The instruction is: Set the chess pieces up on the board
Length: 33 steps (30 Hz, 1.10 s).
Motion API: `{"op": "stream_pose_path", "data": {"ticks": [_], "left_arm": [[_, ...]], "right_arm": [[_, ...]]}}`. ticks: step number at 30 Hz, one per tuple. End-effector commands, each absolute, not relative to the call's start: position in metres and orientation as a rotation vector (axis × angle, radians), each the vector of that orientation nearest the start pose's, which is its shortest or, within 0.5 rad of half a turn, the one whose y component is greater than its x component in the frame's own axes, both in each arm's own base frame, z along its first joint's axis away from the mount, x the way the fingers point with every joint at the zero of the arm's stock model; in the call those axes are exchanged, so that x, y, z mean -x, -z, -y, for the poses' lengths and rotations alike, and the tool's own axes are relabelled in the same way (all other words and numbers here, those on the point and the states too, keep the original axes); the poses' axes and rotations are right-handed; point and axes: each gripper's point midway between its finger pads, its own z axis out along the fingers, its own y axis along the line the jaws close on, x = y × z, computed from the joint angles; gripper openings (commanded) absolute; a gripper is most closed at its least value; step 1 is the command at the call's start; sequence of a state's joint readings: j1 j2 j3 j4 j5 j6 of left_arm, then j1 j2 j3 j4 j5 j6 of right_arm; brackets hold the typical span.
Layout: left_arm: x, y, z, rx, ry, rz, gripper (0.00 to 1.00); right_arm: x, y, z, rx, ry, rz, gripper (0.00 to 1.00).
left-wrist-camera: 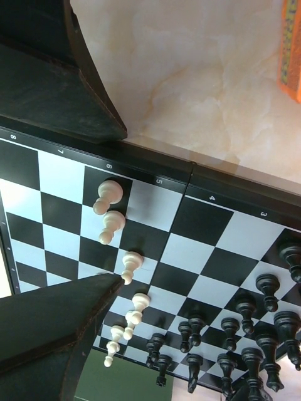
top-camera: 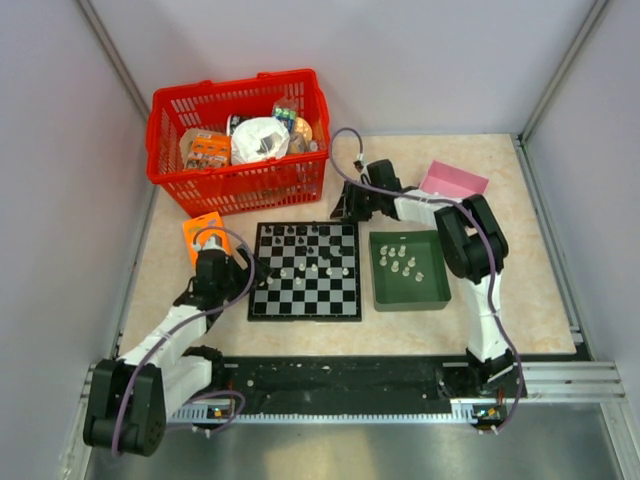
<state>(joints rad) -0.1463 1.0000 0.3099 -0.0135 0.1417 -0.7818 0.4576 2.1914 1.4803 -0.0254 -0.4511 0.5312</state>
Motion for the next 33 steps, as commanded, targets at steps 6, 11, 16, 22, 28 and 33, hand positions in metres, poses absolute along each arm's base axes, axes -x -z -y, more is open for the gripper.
{"op": "stream_pose_path", "data": {"ticks": [6, 11, 16, 22, 28, 33], "left_arm": [[-0.234, -0.045, 0.099, 0.702, 0.668, -2.257, 0.92], [-0.225, -0.047, 0.092, 0.725, 0.638, -2.240, 0.92], [-0.219, -0.048, 0.091, 0.745, 0.649, -2.230, 0.92], [-0.215, -0.045, 0.096, 0.758, 0.686, -2.237, 0.91], [-0.212, -0.048, 0.102, 0.767, 0.752, -2.209, 0.90], [-0.208, -0.048, 0.107, 0.781, 0.796, -2.198, 0.88]], "right_arm": [[-0.392, -0.020, -0.323, 0.215, -0.976, -2.563, 0.44], [-0.382, -0.015, -0.321, 0.225, -0.962, -2.584, 0.44], [-0.384, -0.020, -0.318, 0.238, -0.937, -2.579, 0.44], [-0.380, -0.029, -0.318, 0.261, -0.947, -2.576, 0.44], [-0.381, -0.027, -0.321, 0.271, -0.958, -2.580, 0.44], [-0.382, -0.022, -0.325, 0.273, -0.976, -2.592, 0.44]]}}
